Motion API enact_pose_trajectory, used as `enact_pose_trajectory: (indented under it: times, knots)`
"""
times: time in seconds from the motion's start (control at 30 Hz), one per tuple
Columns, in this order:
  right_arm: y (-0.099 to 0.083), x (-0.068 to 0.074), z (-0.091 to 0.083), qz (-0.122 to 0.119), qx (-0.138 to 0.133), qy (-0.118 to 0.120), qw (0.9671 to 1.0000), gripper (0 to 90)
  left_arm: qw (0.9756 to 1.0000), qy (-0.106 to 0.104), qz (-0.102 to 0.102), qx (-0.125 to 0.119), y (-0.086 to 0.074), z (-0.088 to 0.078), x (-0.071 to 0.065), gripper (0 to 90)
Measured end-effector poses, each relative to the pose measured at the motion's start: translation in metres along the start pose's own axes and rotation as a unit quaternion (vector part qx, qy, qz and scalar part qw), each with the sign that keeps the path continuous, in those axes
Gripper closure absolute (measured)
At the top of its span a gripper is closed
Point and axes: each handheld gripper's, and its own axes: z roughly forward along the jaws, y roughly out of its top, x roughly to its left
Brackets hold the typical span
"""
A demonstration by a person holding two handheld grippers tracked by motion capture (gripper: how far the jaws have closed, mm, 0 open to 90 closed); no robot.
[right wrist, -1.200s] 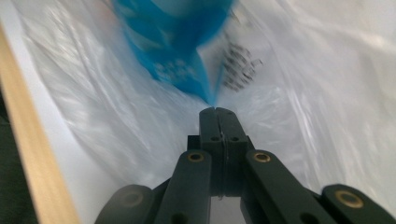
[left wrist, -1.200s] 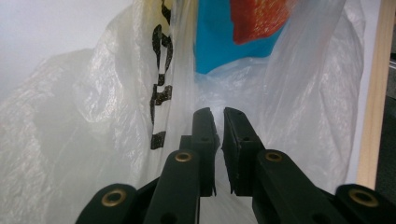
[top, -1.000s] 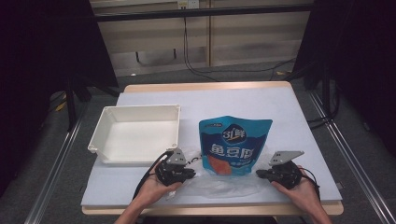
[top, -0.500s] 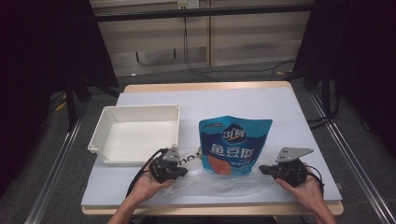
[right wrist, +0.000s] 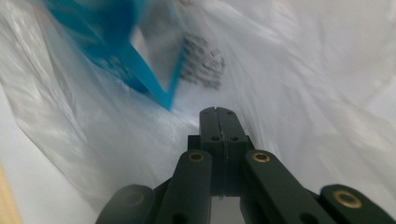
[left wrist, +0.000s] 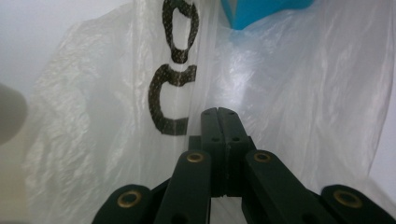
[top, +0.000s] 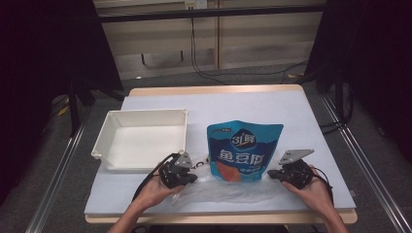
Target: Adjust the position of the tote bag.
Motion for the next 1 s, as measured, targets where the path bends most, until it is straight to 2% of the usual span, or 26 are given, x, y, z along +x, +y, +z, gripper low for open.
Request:
enact_pose_trajectory:
  times: [0.1, 0.17, 0.2, 0.23, 0.4, 0.43, 0.5, 0.57, 0.6, 0.63, 0.77, 0.8, 0.83, 0.87, 1.0]
  knots:
    - [-0.005, -0.001, -0.006, -0.023, 0.023, -0.023, 0.9992, 90.0, 1.0000, 0.000, 0.003, 0.006, -0.001, -0.002, 0.003, 90.0]
    - [-0.006, -0.001, -0.008, -0.027, 0.033, -0.027, 0.9987, 90.0, 1.0000, 0.003, 0.003, 0.008, -0.002, -0.003, 0.003, 90.0]
    - [-0.007, -0.002, -0.011, -0.034, 0.042, -0.036, 0.9979, 90.0, 0.9999, 0.009, 0.008, 0.011, -0.003, -0.004, 0.002, 90.0]
    - [-0.008, -0.004, -0.014, -0.040, 0.053, -0.045, 0.9968, 90.0, 0.9995, 0.018, 0.022, 0.017, -0.005, -0.006, 0.001, 90.0]
    - [-0.012, -0.005, -0.017, -0.051, 0.057, -0.049, 0.9959, 90.0, 0.9991, 0.025, 0.027, 0.022, -0.008, -0.009, -0.001, 90.0]
    - [-0.011, -0.005, -0.018, -0.060, 0.066, -0.056, 0.9945, 90.0, 0.9982, 0.036, 0.037, 0.029, -0.010, -0.011, -0.002, 90.0]
    - [-0.012, -0.006, -0.019, -0.061, 0.066, -0.060, 0.9942, 90.0, 0.9972, 0.045, 0.049, 0.035, -0.013, -0.013, -0.004, 90.0]
    - [-0.014, -0.007, -0.020, -0.059, 0.064, -0.061, 0.9943, 90.0, 0.9970, 0.046, 0.052, 0.034, -0.017, -0.016, -0.004, 90.0]
    - [-0.016, -0.008, -0.022, -0.060, 0.068, -0.065, 0.9938, 90.0, 0.9976, 0.043, 0.046, 0.029, -0.019, -0.017, -0.002, 90.0]
    - [-0.017, -0.009, -0.023, -0.054, 0.066, -0.071, 0.9938, 90.0, 0.9975, 0.044, 0.048, 0.027, -0.020, -0.017, -0.001, 90.0]
    - [-0.024, -0.013, -0.027, -0.037, 0.054, -0.072, 0.9952, 90.0, 0.9975, 0.048, 0.045, 0.026, -0.023, -0.018, -0.001, 90.0]
    - [-0.024, -0.011, -0.027, -0.035, 0.058, -0.072, 0.9951, 90.0, 0.9979, 0.044, 0.041, 0.022, -0.023, -0.019, 0.001, 90.0]
    - [-0.023, -0.012, -0.027, -0.047, 0.061, -0.071, 0.9945, 90.0, 0.9984, 0.044, 0.032, 0.015, -0.024, -0.019, 0.002, 90.0]
    - [-0.023, -0.011, -0.027, -0.048, 0.061, -0.072, 0.9943, 90.0, 0.9987, 0.041, 0.028, 0.014, -0.025, -0.019, 0.004, 90.0]
    - [-0.027, -0.013, -0.028, -0.022, 0.044, -0.073, 0.9961, 90.0, 0.9993, 0.036, 0.005, 0.000, -0.026, -0.019, 0.004, 90.0]
